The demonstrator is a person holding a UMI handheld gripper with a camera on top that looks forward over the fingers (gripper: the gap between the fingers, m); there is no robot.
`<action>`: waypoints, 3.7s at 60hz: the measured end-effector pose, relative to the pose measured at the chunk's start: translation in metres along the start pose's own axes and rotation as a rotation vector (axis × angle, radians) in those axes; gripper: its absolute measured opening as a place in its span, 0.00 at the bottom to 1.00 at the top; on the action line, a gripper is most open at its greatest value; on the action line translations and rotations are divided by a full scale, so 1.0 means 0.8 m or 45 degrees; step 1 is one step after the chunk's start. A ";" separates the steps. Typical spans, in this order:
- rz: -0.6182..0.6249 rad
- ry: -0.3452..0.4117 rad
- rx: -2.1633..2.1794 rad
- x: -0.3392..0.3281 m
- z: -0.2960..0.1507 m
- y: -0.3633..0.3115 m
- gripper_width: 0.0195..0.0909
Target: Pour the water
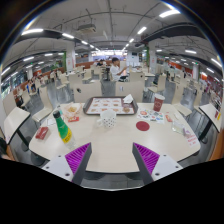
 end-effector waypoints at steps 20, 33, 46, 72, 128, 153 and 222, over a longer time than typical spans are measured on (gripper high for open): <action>-0.103 -0.006 -0.105 0.050 0.010 -0.049 0.91; -0.276 -0.009 -0.104 0.096 0.040 -0.161 0.91; -0.294 0.034 -0.109 0.170 0.045 -0.240 0.90; 0.125 0.338 -0.109 0.284 -0.009 -0.267 0.38; -1.187 -0.211 2.273 0.356 -0.204 -0.181 0.24; -1.229 -0.147 1.915 0.299 -0.239 -0.164 0.24; -0.081 0.342 -0.100 0.404 -0.120 0.242 0.46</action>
Point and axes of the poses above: the point between the fingertips, and its own axes, seen from behind it with the camera up: y to the right, z down, x forward, the way the camera looks, the point moved 3 cm from there along -x, backward, against the way the camera looks, and after that the axes turned 2 degrees about -y, right-handed, at the moved point
